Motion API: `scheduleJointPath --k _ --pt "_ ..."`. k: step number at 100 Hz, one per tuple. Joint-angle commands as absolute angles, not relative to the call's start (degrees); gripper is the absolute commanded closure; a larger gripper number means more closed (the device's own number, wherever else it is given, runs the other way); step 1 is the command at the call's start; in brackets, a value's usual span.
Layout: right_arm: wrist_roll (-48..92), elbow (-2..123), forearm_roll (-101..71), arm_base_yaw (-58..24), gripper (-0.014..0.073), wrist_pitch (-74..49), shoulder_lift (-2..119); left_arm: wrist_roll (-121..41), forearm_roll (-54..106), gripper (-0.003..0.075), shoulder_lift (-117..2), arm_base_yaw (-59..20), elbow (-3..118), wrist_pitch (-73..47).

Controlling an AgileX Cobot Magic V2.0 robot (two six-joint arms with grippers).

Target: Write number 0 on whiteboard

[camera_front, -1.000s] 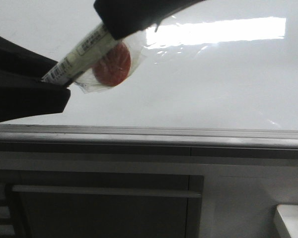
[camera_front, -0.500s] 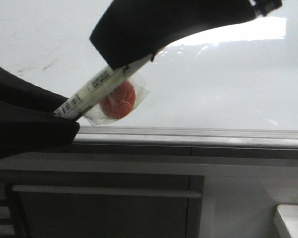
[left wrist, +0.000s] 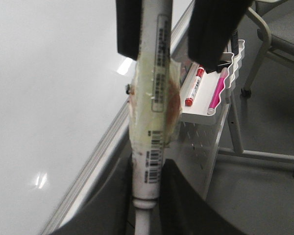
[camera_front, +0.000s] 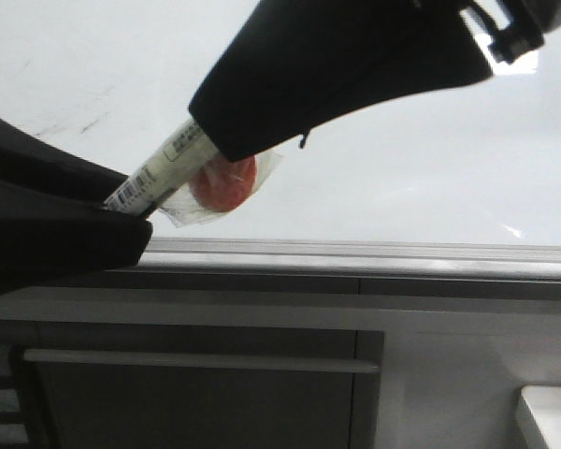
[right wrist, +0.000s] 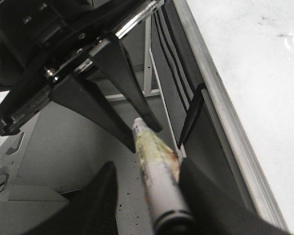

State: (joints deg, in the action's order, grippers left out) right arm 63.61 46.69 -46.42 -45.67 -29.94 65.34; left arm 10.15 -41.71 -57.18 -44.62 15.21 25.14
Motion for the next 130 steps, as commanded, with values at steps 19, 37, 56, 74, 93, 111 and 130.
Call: scheduleJointPath --k 19,37,56,74,93,111,130 --pt "64.45 48.06 -47.58 -45.65 0.0672 -27.13 64.43 10.3 -39.85 0.074 -56.87 -45.05 15.66 28.78" --pt "64.45 48.06 -47.58 -45.65 0.0672 -27.01 64.43 11.5 -35.55 0.0556 -56.87 -45.05 15.66 29.15" --pt "64.45 48.06 -47.58 -45.65 0.0672 -23.43 64.43 11.5 -30.48 0.0192 -53.57 -45.05 15.66 29.97" --pt "64.45 48.06 -47.58 -45.65 0.0672 -18.69 64.43 11.5 -29.67 0.0226 -42.06 -45.05 15.66 28.05" --pt "64.45 48.06 -47.58 -45.65 0.0672 -19.01 64.47 11.5 -24.97 0.0472 -28.79 -45.05 15.66 17.92" --pt "64.45 48.29 -49.66 -45.65 0.0672 -18.1 66.12 7.38 -24.86 0.0741 -22.64 -45.05 15.86 13.57" --pt "62.67 50.01 -53.94 -45.65 0.0672 -15.73 66.96 7.38 -22.99 0.0741 -22.46 -41.97 16.14 10.78"
